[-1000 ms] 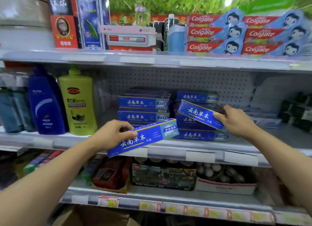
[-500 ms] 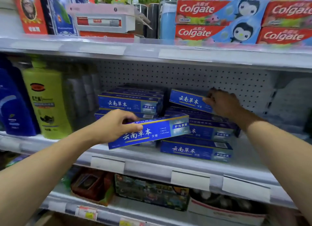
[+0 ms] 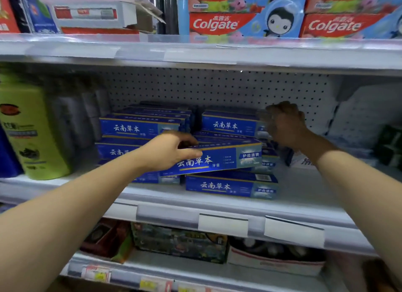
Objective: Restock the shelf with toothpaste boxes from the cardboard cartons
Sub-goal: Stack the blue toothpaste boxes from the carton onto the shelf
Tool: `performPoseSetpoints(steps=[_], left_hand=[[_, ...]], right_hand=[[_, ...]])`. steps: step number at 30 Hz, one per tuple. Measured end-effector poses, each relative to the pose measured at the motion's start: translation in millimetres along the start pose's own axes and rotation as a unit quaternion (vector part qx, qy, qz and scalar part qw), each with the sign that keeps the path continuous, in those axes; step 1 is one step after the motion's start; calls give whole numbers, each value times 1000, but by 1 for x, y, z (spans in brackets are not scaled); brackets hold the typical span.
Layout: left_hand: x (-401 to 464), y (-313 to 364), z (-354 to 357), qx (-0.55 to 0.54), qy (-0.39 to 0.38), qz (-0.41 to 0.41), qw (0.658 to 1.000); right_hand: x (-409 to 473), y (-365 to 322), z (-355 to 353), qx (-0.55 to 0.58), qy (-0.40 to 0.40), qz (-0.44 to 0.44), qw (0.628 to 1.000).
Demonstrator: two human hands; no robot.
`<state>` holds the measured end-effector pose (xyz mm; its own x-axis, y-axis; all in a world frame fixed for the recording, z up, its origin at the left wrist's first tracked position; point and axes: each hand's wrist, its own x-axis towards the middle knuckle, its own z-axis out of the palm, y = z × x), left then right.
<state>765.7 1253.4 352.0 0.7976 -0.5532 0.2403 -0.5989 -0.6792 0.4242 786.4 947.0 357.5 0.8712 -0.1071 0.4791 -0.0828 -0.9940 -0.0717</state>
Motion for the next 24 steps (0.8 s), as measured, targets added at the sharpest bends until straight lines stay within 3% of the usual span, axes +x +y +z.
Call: performPoseSetpoints(steps=[8,24], left_hand=[[36,17,36,53,-17,54,997],[42,22,46,218,29,118,968]], right_hand=[[-61,45,-5,4,-108,96,990],[-106,31,5,1,-141,115,983]])
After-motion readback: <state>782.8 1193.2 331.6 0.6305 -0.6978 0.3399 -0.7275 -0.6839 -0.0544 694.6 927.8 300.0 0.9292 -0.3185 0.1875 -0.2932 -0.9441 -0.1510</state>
